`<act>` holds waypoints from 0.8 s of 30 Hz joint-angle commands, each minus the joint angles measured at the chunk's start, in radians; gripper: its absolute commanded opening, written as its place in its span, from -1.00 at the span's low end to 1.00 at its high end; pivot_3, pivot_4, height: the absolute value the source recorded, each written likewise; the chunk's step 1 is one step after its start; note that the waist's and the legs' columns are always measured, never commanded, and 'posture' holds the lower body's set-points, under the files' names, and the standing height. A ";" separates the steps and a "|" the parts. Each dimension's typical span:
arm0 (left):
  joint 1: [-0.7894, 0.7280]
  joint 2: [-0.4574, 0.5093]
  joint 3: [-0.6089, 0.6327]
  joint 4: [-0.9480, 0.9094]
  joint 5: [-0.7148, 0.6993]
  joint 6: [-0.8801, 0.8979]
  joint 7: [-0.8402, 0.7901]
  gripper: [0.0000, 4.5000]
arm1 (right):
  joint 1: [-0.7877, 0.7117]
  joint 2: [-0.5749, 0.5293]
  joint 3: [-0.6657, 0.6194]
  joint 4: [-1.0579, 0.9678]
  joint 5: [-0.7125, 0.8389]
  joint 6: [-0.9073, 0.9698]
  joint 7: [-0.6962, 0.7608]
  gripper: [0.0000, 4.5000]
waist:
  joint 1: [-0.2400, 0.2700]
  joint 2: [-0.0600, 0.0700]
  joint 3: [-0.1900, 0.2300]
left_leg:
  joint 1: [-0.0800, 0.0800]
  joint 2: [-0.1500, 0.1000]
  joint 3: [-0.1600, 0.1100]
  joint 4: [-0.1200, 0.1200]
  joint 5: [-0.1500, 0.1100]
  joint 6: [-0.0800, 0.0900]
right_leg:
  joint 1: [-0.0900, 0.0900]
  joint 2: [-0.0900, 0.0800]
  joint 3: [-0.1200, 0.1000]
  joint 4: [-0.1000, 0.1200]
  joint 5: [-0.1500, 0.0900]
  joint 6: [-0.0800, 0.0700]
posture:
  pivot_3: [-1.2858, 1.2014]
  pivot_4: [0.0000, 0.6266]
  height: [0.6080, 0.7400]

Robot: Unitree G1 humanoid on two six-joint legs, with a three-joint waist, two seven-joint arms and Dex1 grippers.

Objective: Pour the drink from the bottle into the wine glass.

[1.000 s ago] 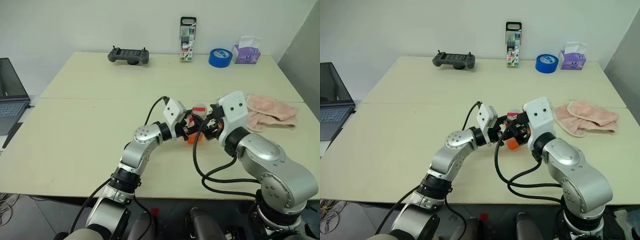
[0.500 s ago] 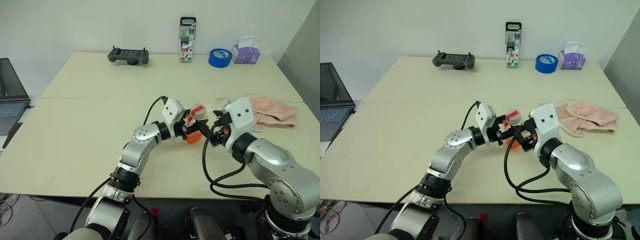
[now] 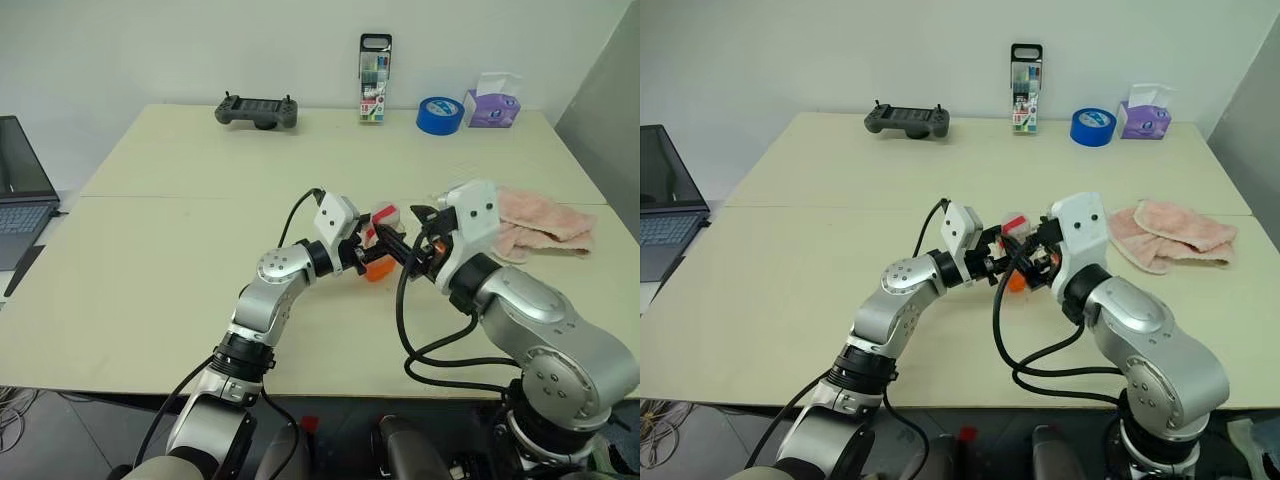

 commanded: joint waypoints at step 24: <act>-0.014 0.001 0.011 -0.070 0.003 -0.004 0.028 -0.04 | -0.068 -0.027 0.109 0.111 -0.097 -0.094 -0.093 -0.22 | 0.000 0.000 0.000 | -0.001 0.000 0.000 0.000 0.000 0.000 | -0.001 0.000 0.000 0.000 0.000 -0.001 | 0.03 -0.52 1.00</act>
